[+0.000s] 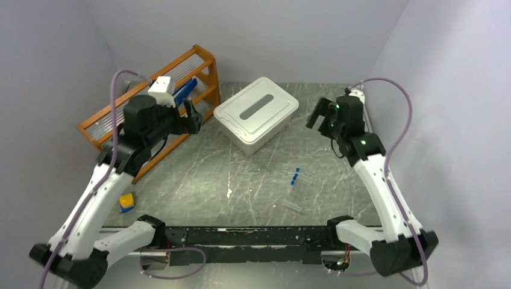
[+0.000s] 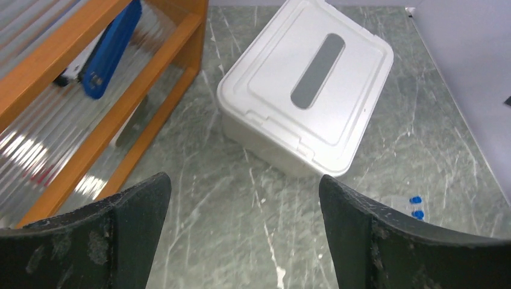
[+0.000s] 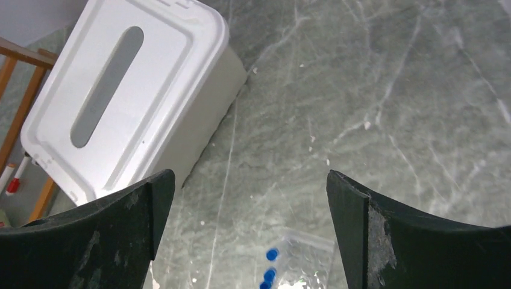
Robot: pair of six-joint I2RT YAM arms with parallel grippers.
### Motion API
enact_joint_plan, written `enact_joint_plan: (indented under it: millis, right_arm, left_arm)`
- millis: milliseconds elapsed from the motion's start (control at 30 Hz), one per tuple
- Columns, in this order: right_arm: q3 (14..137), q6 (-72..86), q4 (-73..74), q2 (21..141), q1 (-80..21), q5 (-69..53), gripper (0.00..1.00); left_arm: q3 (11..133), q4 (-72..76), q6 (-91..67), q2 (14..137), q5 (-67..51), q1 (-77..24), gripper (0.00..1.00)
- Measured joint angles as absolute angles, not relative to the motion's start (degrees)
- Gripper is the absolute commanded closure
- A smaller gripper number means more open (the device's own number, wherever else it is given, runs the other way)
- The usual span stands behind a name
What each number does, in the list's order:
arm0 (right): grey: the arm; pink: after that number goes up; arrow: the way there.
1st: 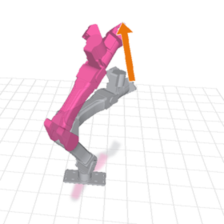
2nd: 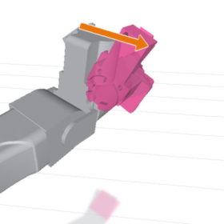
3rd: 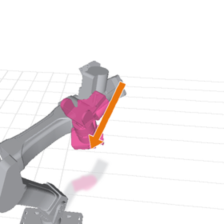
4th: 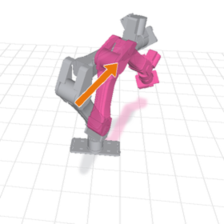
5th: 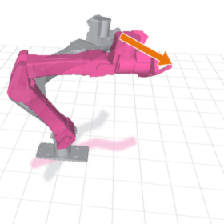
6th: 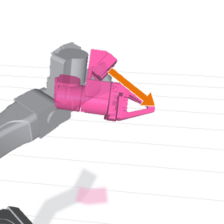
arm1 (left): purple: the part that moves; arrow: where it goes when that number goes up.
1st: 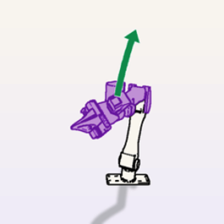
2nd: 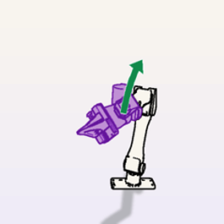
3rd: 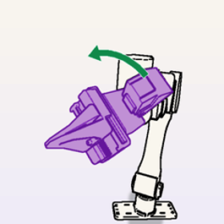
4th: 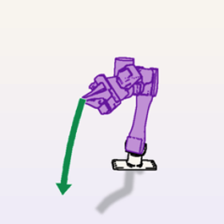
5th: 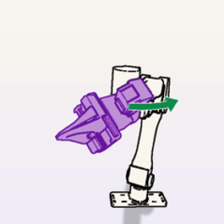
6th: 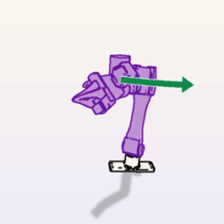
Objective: Organize the chemistry lab equipment
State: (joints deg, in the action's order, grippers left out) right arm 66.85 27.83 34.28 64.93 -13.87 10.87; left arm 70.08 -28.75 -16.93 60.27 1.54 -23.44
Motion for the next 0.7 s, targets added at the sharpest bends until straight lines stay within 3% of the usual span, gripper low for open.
enact_joint_plan:
  millis: [333,700]
  right_arm:
    - [68.7,30.5,50.6,45.3,-13.9,17.5,0.0]
    - [74.0,31.1,58.0,37.8,-13.9,19.1,0.0]
  left_arm:
    - [68.8,-44.4,-16.2,41.5,9.1,-23.5,0.03]
    - [74.2,-55.1,-17.1,33.5,17.1,-23.5,0.03]
